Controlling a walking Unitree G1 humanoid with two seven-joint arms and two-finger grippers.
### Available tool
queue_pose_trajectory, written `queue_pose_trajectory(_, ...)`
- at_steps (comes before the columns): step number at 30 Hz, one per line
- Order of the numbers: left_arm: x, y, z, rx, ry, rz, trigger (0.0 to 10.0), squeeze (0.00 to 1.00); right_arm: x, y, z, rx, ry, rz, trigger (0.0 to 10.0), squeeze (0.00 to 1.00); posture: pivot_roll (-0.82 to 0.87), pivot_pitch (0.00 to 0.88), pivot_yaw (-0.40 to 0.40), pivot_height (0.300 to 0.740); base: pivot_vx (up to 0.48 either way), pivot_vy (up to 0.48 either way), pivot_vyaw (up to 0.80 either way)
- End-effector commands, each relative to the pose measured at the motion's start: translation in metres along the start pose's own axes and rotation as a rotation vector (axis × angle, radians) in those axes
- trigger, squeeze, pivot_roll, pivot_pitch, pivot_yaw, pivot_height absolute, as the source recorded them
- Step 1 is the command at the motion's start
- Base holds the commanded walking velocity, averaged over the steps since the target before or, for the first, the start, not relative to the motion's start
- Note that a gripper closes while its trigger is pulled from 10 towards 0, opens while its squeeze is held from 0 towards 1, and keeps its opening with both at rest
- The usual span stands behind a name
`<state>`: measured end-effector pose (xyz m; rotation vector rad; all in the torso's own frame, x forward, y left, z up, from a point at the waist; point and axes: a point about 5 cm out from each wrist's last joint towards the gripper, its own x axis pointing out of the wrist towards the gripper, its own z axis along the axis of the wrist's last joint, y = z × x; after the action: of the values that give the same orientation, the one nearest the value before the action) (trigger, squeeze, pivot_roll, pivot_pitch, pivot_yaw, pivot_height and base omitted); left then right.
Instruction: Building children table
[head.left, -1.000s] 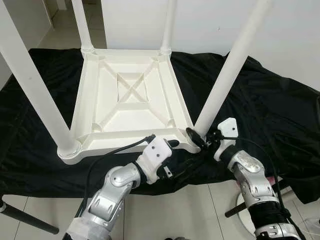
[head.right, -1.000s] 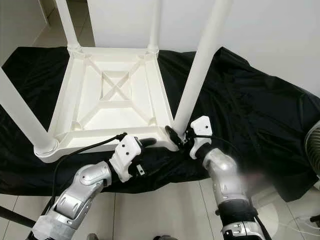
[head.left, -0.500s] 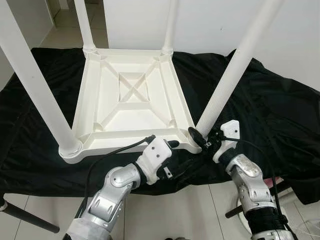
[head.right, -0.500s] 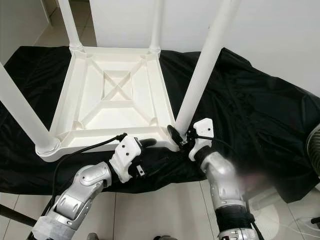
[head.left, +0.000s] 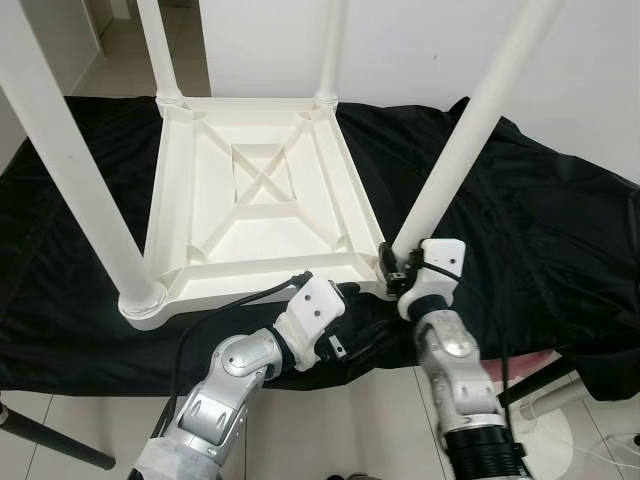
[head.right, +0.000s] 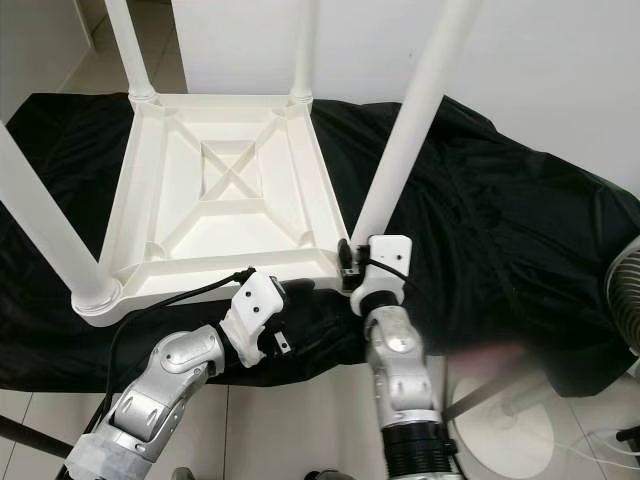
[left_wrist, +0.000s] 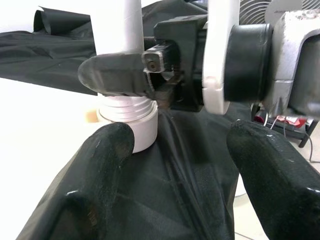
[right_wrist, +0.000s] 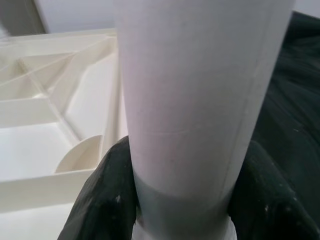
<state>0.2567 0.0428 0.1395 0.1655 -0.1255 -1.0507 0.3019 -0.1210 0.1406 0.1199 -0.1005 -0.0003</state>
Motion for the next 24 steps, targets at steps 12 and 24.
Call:
queue_pose_trajectory(12, 0.000, -0.003, -0.001, -0.002, 0.004, 0.027, 10.0, 0.00, -0.011, 0.009, -0.002, 0.079, -0.002, 0.122, 10.0, 1.00, -0.04, 0.088, -0.082, 0.740, 0.000, 0.000, 0.00)
queue_pose_trajectory(24, 0.001, 0.000, -0.002, 0.007, 0.013, 0.057, 10.0, 0.00, -0.013, -0.027, -0.008, -0.029, 0.012, 0.309, 10.0, 0.00, -0.04, 0.087, -0.081, 0.740, 0.000, 0.000, 0.00)
